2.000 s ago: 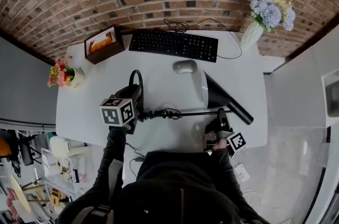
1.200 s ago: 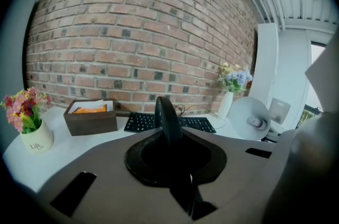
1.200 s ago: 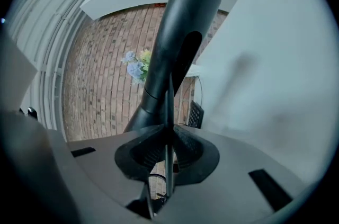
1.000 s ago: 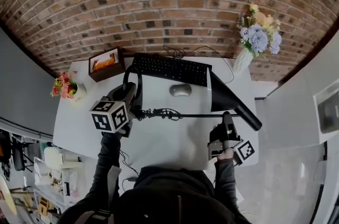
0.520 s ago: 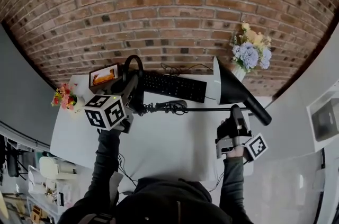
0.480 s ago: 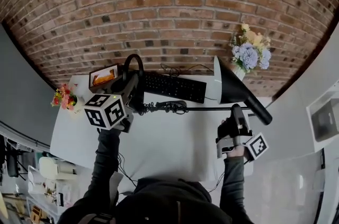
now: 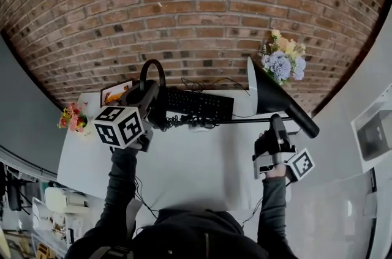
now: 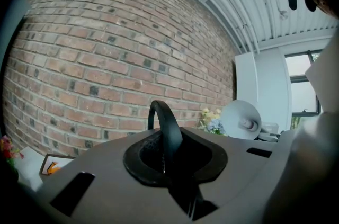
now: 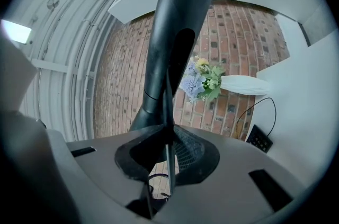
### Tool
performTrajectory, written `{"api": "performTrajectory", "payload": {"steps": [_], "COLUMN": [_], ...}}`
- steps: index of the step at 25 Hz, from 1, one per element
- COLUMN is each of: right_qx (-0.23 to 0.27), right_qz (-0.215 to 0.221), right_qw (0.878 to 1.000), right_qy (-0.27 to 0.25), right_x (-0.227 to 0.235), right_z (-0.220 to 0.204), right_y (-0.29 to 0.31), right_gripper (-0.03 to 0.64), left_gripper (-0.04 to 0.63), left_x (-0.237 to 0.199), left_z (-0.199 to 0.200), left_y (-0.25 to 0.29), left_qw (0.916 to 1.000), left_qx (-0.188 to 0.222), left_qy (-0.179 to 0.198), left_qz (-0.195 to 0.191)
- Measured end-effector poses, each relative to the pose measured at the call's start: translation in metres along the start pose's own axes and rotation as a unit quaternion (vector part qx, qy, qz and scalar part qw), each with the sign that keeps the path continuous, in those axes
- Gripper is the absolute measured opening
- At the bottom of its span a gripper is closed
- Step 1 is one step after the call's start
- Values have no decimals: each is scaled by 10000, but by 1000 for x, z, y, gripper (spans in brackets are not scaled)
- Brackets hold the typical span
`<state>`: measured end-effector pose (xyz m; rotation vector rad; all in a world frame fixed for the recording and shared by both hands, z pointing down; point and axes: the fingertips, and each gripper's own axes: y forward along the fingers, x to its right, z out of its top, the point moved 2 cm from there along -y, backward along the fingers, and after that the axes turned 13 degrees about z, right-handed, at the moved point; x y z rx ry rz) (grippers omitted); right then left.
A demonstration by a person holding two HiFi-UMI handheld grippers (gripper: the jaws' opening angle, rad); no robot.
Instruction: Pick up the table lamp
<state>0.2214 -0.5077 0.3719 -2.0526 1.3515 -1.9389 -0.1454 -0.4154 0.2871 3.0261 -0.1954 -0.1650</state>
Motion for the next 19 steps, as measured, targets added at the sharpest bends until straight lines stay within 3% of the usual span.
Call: {"api": "performTrajectory", "payload": {"steps": [19], "right_qx": [23], "right_qz": [-28], "right_qw": [10000], "right_qy": [-49], "right_x": [-8], "right_z": [-4], "right_y": [-23], "right_gripper": [44], "left_gripper": [51], "left_x": [9], "left_z": [-10], "left_y": [-16], "left_qw": [9999], "left_qx": [-95], "left_qy": [97], "left_qz": [-53]}}
